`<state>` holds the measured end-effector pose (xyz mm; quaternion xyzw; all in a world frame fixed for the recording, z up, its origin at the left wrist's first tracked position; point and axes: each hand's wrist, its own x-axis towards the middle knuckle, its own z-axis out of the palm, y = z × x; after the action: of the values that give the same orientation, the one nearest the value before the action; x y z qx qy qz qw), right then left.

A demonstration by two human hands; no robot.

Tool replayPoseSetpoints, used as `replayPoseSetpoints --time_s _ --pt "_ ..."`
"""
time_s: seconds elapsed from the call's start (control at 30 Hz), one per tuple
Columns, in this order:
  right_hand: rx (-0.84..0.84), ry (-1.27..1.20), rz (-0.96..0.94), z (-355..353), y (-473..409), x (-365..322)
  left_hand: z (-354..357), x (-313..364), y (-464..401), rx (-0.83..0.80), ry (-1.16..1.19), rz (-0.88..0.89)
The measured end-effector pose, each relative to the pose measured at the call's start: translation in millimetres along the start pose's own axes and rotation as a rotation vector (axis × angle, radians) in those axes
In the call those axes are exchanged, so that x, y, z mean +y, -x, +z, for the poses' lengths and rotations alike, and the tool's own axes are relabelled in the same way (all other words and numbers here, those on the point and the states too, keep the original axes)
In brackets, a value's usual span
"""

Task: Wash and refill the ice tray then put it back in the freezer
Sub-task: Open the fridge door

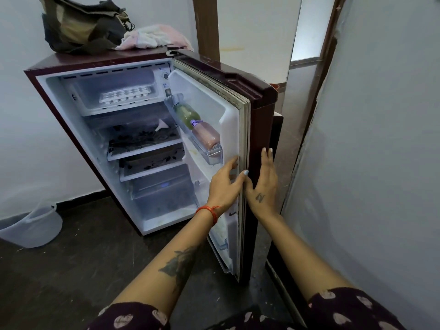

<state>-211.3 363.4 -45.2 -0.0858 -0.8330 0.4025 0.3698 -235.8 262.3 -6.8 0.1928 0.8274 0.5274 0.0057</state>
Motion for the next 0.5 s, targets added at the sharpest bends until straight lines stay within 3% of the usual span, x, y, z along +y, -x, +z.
replayPoseSetpoints --time_s 0.27,0.5 --pt "0.152 -0.002 -0.083 -0.3 7.9 -12.2 -4.1 -2.7 4.0 0.196 0.032 0.001" --pt "-0.004 -0.14 -0.109 26.3 17.4 -33.0 -28.4 -10.7 13.0 0.36 0.024 -0.042"
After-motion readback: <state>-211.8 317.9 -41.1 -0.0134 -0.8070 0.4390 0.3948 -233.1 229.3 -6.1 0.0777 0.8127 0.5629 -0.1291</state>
